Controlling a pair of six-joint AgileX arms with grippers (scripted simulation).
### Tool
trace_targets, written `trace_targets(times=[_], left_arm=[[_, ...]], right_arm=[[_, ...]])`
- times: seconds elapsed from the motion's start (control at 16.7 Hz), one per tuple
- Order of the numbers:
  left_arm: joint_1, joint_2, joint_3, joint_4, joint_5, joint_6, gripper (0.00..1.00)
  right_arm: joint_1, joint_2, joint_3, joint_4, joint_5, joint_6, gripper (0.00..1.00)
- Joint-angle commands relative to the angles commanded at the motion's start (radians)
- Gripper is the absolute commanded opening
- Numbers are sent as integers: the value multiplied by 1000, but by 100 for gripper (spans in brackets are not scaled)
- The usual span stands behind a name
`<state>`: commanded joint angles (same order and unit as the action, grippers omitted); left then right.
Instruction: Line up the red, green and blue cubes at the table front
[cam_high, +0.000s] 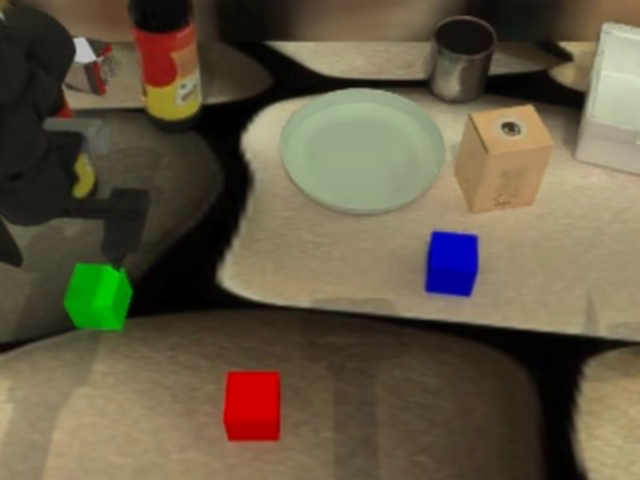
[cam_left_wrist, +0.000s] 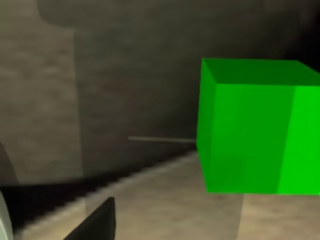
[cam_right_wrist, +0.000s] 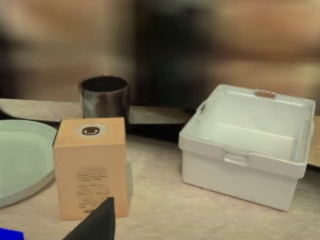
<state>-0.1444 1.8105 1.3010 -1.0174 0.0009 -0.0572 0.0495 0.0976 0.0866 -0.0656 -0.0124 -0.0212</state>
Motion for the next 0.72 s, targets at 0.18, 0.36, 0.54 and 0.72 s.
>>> trace_targets(times=[0.18,0.36,0.54,0.72], left_arm=[[-5,65,58,-32,0,-3,100],[-6,72,64,-36,0,-3,100],[-1,78,68,-37,0,-3,100],[-3,92,43,3,0,-1,100]], right_arm=[[-36,-89,-79,59,11,19,100],[-39,-98,-87,66,12,21,100],[-39,-98,-87,66,12,21,100],[-39,-98,-87,66,12,21,100]])
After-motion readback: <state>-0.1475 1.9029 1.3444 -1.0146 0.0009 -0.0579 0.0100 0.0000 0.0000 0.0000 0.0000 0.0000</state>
